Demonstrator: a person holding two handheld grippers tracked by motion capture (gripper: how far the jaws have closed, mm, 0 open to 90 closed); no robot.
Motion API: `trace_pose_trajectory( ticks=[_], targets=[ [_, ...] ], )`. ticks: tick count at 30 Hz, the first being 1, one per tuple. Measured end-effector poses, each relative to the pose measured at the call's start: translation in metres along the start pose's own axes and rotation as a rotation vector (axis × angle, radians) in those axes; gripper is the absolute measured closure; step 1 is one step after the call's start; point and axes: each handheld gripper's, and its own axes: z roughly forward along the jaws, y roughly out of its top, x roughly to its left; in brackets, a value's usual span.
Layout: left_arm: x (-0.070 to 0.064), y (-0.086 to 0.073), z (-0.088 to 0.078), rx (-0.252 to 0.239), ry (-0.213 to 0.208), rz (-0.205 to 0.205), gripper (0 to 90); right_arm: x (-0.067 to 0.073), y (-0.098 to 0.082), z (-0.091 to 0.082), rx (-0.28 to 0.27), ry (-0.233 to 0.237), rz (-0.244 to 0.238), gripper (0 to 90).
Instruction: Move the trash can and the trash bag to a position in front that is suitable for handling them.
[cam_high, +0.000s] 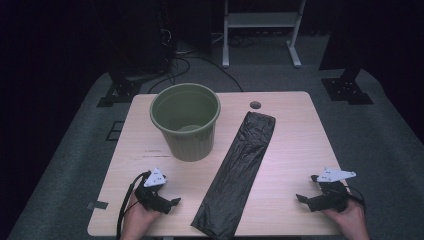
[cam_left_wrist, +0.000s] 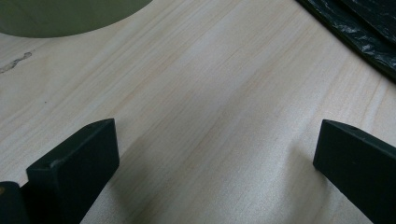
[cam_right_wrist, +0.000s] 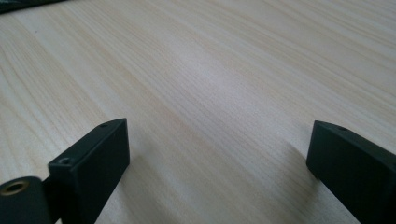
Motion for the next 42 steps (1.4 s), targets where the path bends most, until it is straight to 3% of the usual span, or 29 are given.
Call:
trace_pose_trajectory(
  ticks=[9,12,17,24,36,42],
  targets=[
    [0.000,0.000,0.000,0.000,0.000,0.000,0.0,0.003,0.011,-0.001,-0.046,0.012,0.006,14.7],
    [0.000,0.000,0.000,0.000,0.000,0.000,0.0,0.007,0.020,0.000,-0.069,0.047,0.013,21.3],
    [0.000,0.000,0.000,0.000,0.000,0.000,0.0,0.011,0.028,0.002,-0.097,0.058,0.006,25.0],
    [0.000,0.000,0.000,0.001,0.000,0.000,0.0,0.016,0.044,0.009,-0.120,0.103,-0.002,37.8],
    [0.000,0.000,0.000,0.000,0.000,0.000,0.0,0.033,0.068,0.027,-0.115,0.147,-0.032,43.0],
    [0.000,0.000,0.000,0.000,0.000,0.000,0.0,0.050,0.081,0.043,-0.114,0.175,-0.076,43.4]
  ],
)
